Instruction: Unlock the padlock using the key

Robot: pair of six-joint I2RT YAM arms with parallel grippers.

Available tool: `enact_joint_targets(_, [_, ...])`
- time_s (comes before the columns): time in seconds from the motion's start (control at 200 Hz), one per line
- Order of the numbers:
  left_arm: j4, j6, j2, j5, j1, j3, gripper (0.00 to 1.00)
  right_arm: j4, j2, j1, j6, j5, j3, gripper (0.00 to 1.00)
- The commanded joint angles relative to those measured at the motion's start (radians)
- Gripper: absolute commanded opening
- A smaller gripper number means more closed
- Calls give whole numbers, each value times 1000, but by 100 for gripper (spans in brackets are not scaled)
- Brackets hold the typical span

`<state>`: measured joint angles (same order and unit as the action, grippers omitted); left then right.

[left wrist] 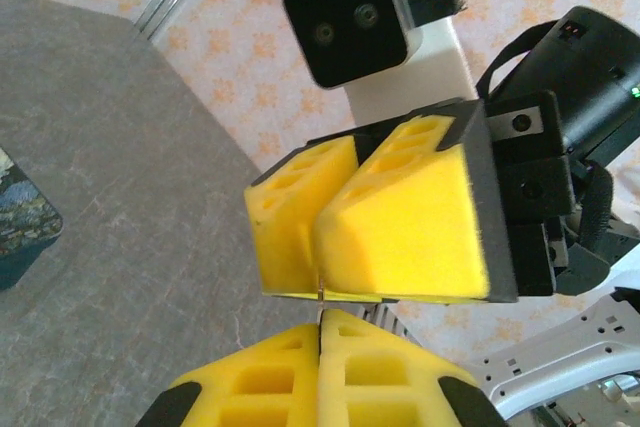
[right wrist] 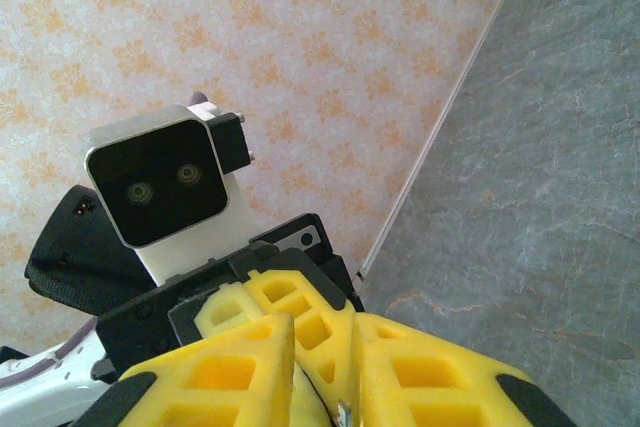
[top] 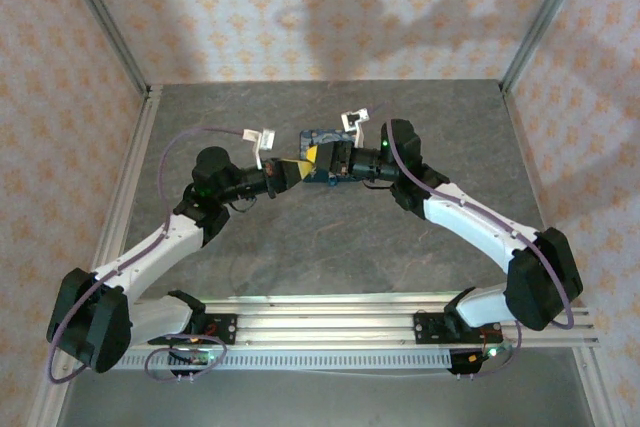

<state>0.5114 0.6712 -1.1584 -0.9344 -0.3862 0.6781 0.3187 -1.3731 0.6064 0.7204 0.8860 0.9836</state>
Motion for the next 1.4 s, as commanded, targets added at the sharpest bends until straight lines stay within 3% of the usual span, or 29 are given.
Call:
enact_joint_targets(0.0, [-62,-73,39,-21,-8,30,0,-34,29,2,-22,-2,35,27])
enact_joint_targets(0.32, [-143,-160,54,-68,-5,50,0,-182,61,-35,-96,60,81,38])
enact_joint_targets(0.711, [-146,-153,47,-113,-5,73,0,-265,54,-37,-176,145,96,40])
enact_joint_targets(0.756, [-149,-154,46,-117,-5,78,0,-269,53,-37,-181,150,96,38])
enact_joint_targets(0.976, [-166,-159,42,-124,-5,86,0,-267,48,-37,-189,162,98,0])
enact_joint_targets(1.131, [-158,-143,29,-113,-3,90,0,-240,58,-37,-191,143,85,0])
enact_joint_targets(1.201, [-124,-75,12,-109,-2,90,0,-214,69,-38,-187,124,69,0])
enact_joint_targets(1.271, [-51,-18,-7,-115,0,81,24,-176,78,-37,-173,106,48,0])
enact_joint_targets(1.391, [-7,20,-22,-112,-1,77,33,-126,79,-37,-143,89,24,0])
